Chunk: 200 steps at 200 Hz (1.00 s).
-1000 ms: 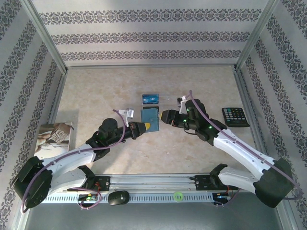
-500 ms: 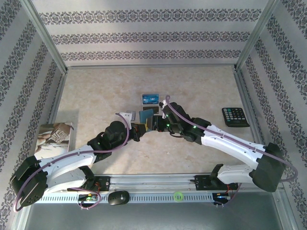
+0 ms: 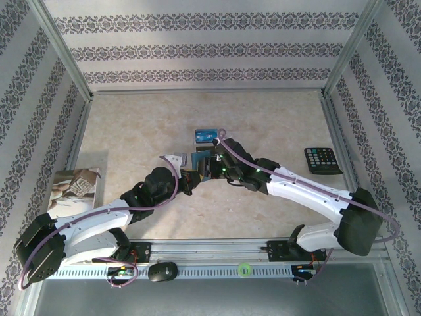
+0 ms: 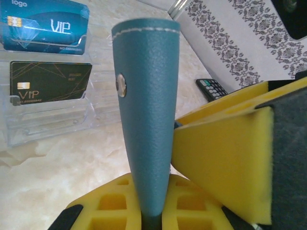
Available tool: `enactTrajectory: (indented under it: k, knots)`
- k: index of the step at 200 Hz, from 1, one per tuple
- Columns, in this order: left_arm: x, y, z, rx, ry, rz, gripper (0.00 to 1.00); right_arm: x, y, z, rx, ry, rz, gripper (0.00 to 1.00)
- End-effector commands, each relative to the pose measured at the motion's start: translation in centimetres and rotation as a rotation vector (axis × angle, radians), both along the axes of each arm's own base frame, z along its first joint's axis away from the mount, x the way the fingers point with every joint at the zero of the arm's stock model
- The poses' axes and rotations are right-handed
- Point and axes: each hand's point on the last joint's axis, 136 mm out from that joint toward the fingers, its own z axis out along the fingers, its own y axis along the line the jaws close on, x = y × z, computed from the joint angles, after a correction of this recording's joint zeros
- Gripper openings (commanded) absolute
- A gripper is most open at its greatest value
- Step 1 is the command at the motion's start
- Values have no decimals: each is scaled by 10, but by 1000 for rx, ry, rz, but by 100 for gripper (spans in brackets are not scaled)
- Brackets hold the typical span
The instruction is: Take the credit cards out of the card holder
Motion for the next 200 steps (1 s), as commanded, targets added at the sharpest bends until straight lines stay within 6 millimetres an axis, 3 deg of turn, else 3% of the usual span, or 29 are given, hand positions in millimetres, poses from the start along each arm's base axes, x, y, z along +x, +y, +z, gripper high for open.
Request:
enactTrajectory:
  k: [1,40,63,127,144,164,172,185,200]
  knots:
    - [-3,-12,45,-106,-115,-44,0,2,-9,-22,-90,27,-23,29]
    - [-3,-11,39,-95,-95,-37,0,8,-21,-27,-119,2,-50,0]
    - [-2,-10,34,-88,-76,-29,0,10,-32,-35,-139,2,-62,0]
    - [-4,-11,15,-94,-9,-35,0,7,-93,-78,-230,43,-169,0]
    - [-3,-10,13,-101,9,-50,0,8,-105,-79,-233,39,-184,0]
    - [-4,-8,14,-149,22,-90,0,9,-108,-61,-185,-33,-140,0]
    - [-4,-6,14,-163,26,-92,0,9,-107,-52,-155,-71,-108,14]
    - [-6,-5,14,-174,28,-102,0,5,-102,-36,-44,-111,-53,48]
    - [-7,-6,17,-188,23,-117,0,-1,-96,-16,116,-159,2,62]
